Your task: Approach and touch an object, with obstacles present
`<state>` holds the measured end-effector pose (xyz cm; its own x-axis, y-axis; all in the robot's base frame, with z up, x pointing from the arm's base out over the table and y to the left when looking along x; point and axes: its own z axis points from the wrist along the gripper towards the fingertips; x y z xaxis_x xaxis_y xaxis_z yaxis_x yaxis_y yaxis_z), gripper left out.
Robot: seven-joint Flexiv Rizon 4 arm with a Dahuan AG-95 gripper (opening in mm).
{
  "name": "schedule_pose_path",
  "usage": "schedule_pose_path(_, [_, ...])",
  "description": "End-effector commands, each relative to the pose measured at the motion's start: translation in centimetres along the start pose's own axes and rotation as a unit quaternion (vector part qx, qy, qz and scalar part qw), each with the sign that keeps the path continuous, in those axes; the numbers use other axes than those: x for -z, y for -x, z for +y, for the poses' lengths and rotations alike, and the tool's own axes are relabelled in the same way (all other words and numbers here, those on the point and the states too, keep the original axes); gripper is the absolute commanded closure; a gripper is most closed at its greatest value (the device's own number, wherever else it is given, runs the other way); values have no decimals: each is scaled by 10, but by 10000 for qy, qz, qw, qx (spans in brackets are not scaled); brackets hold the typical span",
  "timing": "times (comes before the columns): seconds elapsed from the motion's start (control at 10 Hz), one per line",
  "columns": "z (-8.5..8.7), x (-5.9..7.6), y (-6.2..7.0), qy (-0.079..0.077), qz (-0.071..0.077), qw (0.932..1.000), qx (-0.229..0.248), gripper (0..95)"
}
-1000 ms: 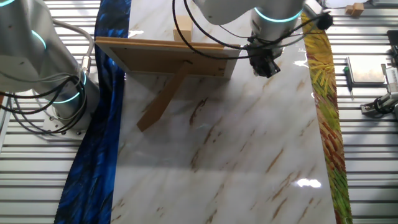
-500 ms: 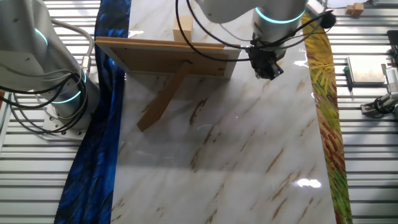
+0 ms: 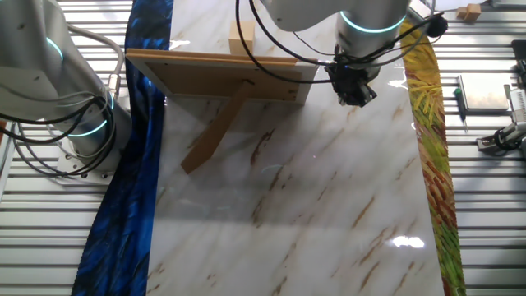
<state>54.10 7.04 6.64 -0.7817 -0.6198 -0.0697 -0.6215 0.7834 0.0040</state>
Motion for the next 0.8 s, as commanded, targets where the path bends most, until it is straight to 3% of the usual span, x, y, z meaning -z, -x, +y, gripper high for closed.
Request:
schedule_pose_path(0.1, [0,0,1,105,121,9991,395,950])
schedule_pose_path(0.5, [0,0,1,133,127,9982,578,950])
schedule_pose_path(0.7, [0,0,1,222,73,9990,380,950])
schedule_pose_path(0.8, [6,-2,10,260,31,9993,268,950])
